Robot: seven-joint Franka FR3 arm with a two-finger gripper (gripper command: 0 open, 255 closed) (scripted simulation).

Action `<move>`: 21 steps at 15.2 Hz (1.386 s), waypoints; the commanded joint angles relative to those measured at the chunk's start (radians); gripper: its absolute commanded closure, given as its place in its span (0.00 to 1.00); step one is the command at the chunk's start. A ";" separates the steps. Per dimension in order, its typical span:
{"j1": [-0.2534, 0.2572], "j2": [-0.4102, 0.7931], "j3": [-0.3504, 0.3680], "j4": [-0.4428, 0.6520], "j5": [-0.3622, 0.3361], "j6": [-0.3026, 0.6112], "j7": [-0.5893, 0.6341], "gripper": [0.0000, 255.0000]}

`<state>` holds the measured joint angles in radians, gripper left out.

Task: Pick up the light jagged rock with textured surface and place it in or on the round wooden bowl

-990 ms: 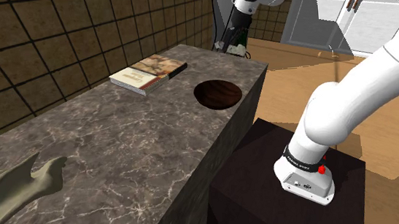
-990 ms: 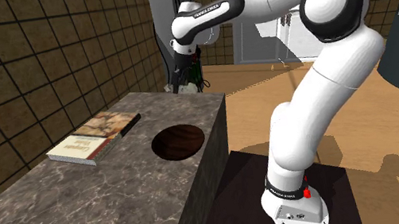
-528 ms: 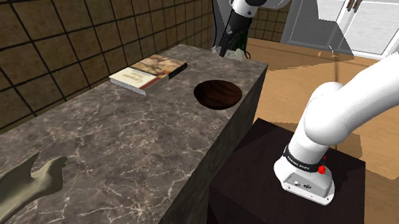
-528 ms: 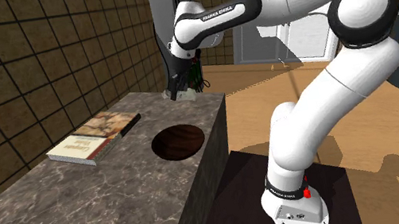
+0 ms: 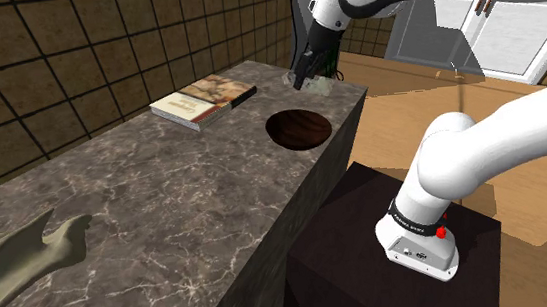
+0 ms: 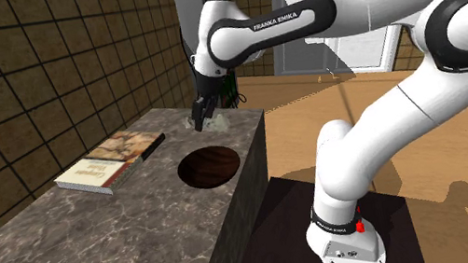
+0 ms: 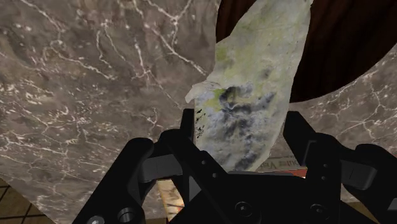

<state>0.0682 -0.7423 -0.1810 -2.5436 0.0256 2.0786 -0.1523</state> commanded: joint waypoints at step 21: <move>0.058 -0.092 0.163 -0.252 0.072 0.172 0.156 1.00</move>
<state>0.1265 -0.8361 -0.0177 -2.7931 0.0974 2.2457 0.0041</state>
